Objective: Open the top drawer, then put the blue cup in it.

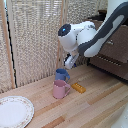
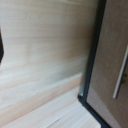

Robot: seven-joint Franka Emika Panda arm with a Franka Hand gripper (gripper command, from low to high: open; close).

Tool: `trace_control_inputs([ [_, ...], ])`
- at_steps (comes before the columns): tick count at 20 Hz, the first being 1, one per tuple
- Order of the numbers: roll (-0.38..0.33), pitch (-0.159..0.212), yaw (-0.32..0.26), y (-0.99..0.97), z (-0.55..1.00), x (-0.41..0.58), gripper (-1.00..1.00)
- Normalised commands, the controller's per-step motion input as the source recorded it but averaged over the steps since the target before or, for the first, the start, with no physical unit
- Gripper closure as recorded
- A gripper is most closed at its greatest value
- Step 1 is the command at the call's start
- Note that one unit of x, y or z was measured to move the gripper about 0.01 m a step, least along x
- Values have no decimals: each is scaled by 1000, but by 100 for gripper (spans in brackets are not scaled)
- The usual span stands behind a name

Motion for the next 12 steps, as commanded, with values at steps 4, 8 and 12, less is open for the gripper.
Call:
trace_control_inputs([
  [4,179,15,-298,24,360,54,-100],
  [8,135,0,-317,12,453,4,-100],
  [12,25,0,-217,187,578,292,-100],
])
